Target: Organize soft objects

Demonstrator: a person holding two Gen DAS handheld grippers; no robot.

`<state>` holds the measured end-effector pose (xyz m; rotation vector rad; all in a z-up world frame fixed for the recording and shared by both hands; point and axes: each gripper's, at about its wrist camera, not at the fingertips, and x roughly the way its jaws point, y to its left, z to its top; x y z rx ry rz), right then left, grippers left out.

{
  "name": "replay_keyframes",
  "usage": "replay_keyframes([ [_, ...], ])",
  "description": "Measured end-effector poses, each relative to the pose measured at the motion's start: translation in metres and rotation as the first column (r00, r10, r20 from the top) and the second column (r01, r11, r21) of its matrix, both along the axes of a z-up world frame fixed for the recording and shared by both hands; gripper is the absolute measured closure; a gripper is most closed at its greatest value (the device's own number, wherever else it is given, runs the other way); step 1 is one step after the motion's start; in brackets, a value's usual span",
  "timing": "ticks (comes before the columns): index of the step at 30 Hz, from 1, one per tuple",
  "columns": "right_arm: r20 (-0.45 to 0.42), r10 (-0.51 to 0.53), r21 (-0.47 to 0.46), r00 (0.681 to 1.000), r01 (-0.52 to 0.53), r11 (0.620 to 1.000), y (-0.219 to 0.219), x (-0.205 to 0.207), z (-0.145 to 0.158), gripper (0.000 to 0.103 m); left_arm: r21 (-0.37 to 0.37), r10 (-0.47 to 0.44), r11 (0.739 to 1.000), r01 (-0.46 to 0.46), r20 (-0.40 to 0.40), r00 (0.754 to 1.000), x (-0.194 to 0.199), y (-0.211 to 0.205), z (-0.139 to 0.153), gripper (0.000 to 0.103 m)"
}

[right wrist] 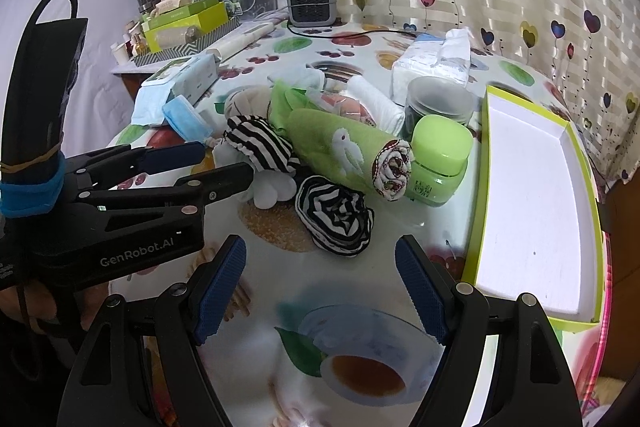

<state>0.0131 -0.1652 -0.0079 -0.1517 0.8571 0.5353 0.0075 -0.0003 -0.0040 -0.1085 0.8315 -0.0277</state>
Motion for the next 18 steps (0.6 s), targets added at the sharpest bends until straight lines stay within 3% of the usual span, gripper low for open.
replay_keyframes([
  [18,-0.025,0.001,0.009,1.0,-0.001,1.0,0.002,0.021,-0.008,0.026,-0.014,0.026,1.0,-0.026,-0.007,1.0,0.014,0.013,-0.004,0.046],
])
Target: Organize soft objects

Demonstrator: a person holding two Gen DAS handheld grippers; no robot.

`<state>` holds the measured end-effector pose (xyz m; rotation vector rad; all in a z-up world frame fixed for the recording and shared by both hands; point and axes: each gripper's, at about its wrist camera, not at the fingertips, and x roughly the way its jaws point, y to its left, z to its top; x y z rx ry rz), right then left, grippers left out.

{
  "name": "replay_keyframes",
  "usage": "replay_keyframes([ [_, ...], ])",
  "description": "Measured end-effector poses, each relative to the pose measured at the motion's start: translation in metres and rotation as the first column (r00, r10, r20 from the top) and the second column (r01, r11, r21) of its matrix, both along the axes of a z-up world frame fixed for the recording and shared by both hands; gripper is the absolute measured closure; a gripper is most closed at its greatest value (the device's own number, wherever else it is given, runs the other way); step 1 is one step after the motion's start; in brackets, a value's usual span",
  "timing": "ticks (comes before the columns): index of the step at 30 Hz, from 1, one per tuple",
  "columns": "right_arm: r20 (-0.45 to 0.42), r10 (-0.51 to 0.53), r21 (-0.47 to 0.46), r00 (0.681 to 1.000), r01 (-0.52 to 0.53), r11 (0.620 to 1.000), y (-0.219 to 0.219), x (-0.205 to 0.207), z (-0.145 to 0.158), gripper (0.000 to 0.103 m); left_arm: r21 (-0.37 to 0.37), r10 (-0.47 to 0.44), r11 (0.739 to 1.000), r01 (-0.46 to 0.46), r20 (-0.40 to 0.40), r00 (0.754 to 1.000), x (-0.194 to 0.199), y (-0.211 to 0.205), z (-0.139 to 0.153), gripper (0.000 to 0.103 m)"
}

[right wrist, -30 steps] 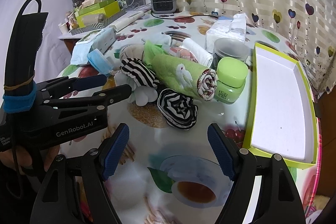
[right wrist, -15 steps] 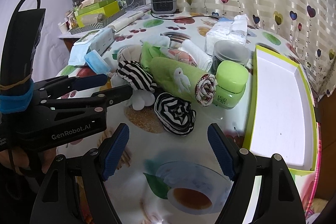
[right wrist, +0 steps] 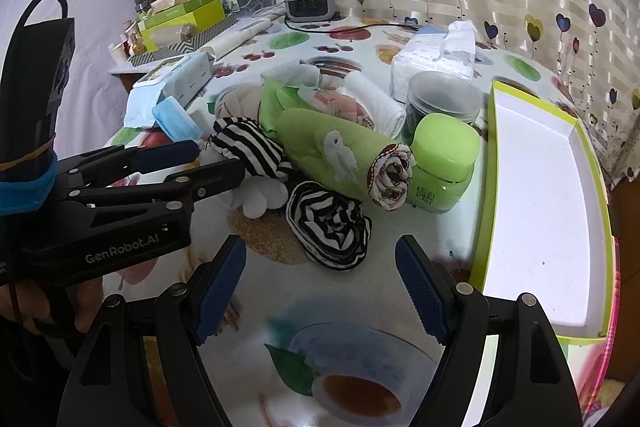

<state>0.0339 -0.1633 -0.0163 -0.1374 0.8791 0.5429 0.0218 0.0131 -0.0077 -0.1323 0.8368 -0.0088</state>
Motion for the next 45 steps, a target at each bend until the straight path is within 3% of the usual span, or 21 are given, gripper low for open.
replay_keyframes([
  [11,-0.039,-0.03,0.02,0.999,0.031,0.999,0.001,0.017,-0.009,0.026,-0.043,0.028,0.999,-0.028,0.005,1.0,0.0,0.02,-0.006,0.046],
  [16,-0.061,-0.018,0.013,0.998,0.019,1.0,0.008,0.023,-0.016,0.036,-0.059,0.018,0.998,-0.017,0.012,1.0,0.0,0.024,-0.007,0.046],
  [23,-0.085,-0.021,-0.012,0.996,0.02,1.0,0.016,0.034,-0.029,0.037,-0.078,0.01,0.997,-0.007,0.03,1.0,0.001,0.028,-0.006,0.046],
  [30,-0.078,-0.006,-0.037,0.997,0.003,0.999,0.021,0.038,-0.037,0.075,-0.088,-0.007,0.996,0.012,0.051,0.999,0.002,0.028,-0.002,0.046],
  [34,-0.079,0.004,-0.018,0.997,-0.005,1.0,0.017,0.032,-0.035,0.08,-0.091,-0.031,0.995,0.036,0.06,0.998,0.007,0.023,0.0,0.045],
  [45,-0.072,-0.011,0.031,0.997,0.013,0.999,0.002,0.016,-0.026,0.08,-0.038,-0.075,0.996,0.076,0.027,0.997,0.031,0.006,-0.007,0.045],
])
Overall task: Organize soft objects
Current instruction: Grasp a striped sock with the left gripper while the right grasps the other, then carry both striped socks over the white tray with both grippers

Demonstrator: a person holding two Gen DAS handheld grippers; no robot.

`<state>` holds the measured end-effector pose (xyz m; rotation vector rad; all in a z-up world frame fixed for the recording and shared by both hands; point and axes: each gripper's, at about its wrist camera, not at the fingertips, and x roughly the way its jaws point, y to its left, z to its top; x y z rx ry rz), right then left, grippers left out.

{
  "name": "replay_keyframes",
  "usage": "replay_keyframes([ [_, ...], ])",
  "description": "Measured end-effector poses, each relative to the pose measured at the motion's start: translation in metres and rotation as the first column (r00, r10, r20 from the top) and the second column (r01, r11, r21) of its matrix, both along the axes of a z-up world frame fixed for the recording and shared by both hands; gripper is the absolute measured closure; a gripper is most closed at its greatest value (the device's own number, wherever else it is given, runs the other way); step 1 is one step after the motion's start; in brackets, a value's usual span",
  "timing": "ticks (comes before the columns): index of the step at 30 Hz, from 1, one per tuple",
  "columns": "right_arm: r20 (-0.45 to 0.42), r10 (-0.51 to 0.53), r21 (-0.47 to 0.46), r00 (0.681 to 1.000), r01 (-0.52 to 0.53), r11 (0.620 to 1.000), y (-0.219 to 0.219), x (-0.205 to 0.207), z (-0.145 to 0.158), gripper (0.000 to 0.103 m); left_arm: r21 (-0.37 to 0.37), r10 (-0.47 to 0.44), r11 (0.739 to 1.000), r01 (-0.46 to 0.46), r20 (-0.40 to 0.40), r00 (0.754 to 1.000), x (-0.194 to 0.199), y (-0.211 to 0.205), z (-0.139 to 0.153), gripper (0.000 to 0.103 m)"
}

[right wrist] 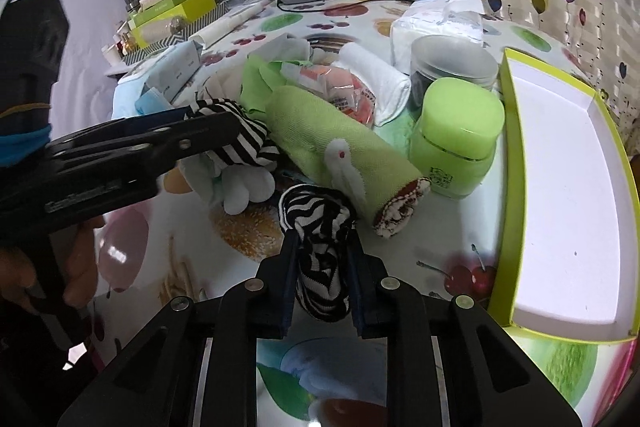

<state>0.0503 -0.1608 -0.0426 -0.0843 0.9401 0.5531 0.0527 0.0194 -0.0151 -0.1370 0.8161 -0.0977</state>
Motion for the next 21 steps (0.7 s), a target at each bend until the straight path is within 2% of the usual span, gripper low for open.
replay_keyframes([
  [2,0.001,0.001,0.006,1.0,-0.001,1.0,-0.001,-0.002,0.001,0.08,0.001,-0.005,1.0,0.005,0.0,1.0,0.002,-0.001,0.0,0.049],
  [4,0.004,0.0,0.013,1.0,0.0,1.0,-0.002,-0.004,0.002,0.08,0.018,-0.005,1.0,0.005,-0.001,1.0,0.002,-0.001,0.0,0.075],
  [6,0.01,-0.004,0.017,1.0,0.004,1.0,-0.004,-0.006,0.004,0.08,0.012,-0.01,1.0,0.01,0.002,1.0,0.001,-0.001,0.002,0.082],
  [7,0.013,-0.006,0.02,1.0,0.006,1.0,-0.005,-0.006,0.006,0.08,0.01,-0.012,1.0,0.012,0.005,1.0,0.0,0.0,0.003,0.091],
  [21,0.103,-0.016,0.047,0.995,0.011,0.999,-0.007,-0.023,0.033,0.08,-0.016,-0.009,1.0,0.011,0.135,0.991,-0.034,0.004,0.048,0.094],
])
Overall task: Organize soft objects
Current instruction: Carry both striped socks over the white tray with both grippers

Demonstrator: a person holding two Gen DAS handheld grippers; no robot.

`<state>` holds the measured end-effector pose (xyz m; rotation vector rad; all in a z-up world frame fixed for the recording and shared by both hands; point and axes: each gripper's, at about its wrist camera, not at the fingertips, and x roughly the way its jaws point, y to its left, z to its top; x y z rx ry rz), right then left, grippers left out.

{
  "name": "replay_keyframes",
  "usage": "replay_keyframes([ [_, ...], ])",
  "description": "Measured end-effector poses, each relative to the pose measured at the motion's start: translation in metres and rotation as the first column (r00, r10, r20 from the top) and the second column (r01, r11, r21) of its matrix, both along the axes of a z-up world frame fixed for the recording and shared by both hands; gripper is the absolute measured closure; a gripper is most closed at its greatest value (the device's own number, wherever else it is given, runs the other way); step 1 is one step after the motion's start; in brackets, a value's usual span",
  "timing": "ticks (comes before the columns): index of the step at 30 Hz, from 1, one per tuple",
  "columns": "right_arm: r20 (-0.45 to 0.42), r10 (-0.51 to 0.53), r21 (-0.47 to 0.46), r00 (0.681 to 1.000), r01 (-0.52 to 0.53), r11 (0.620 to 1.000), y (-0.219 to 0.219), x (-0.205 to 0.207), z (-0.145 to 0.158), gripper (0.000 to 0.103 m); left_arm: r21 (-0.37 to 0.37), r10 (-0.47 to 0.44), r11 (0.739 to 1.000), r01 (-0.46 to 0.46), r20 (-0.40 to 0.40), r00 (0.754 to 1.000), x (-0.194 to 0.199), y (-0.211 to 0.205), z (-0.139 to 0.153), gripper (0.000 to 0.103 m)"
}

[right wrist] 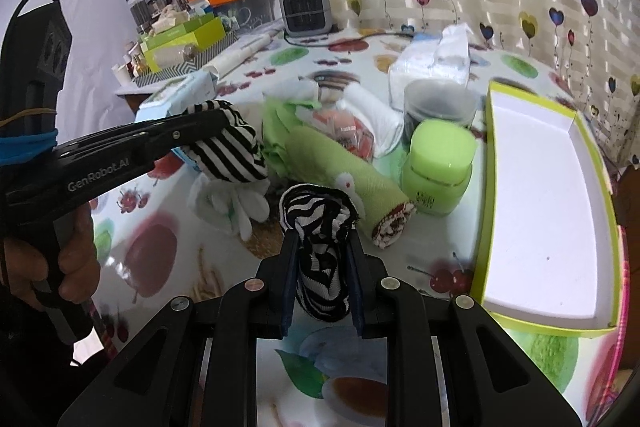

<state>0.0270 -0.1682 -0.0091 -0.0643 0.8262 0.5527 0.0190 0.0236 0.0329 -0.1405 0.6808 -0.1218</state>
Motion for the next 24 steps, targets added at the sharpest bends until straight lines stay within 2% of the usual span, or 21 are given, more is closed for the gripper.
replay_keyframes([
  [10,0.085,-0.047,0.012,0.995,0.046,0.999,-0.01,-0.011,0.026,0.08,0.009,-0.046,0.999,0.046,0.068,0.997,-0.009,-0.02,0.029,0.094],
  [20,0.118,-0.087,0.042,0.989,0.082,0.996,-0.031,-0.014,0.037,0.08,0.015,-0.072,0.997,0.071,0.08,0.994,-0.007,-0.039,0.041,0.094],
  [24,0.122,-0.097,0.055,0.988,0.09,0.994,-0.038,-0.012,0.038,0.08,-0.003,-0.092,0.996,0.093,0.079,0.993,-0.004,-0.044,0.044,0.094],
])
